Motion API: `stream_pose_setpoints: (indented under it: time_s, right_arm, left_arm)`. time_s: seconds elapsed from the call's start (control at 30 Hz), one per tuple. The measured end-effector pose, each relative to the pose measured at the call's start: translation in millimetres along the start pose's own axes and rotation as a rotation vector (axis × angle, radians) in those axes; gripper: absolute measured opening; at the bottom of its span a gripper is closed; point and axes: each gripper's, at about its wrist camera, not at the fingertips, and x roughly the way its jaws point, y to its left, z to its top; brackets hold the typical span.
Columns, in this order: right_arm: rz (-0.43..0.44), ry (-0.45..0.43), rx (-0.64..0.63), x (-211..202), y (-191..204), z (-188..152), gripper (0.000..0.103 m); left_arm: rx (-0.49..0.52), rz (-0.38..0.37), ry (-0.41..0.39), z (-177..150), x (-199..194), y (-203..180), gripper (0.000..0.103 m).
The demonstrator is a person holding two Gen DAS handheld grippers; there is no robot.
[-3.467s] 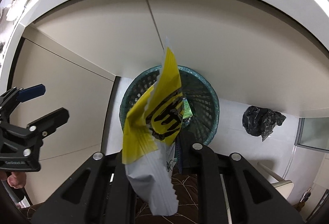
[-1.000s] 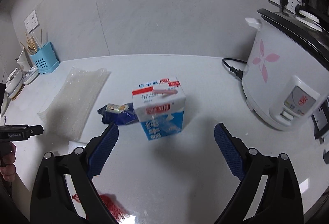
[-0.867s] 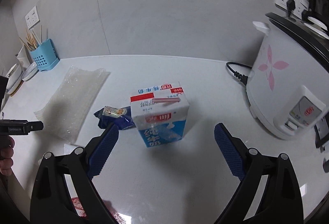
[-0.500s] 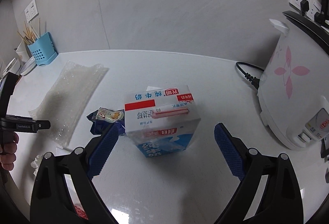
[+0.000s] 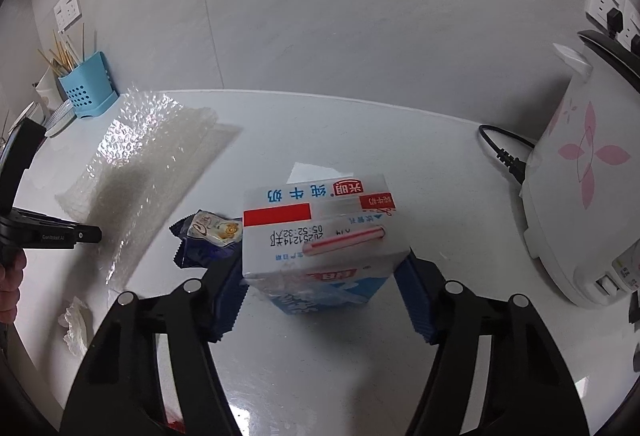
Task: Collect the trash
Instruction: 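Grasp the white milk carton with the right tool while the left tool grasps the bubble wrap, then carry the milk carton and bubble wrap down over the green wastebasket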
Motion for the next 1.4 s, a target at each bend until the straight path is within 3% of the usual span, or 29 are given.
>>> stream_pose_setpoints:
  time_s: [0.17, 0.57, 1.4]
  right_arm:
    - [0.015, 0.0, -0.008, -3, 3, -1, 0.063]
    - [0.011, -0.012, 0.006, -21, 4, -2, 0.063]
    - [-0.025, -0.09, 0.029, -106, 44, -36, 0.063]
  left_arm:
    - [-0.007, 0.0, -0.027, -2, -3, -3, 0.011]
    - [-0.024, -0.038, -0.083, -26, -31, 0, 0.01]
    - [0.052, -0.121, -0.198, -78, -99, 32, 0.01]
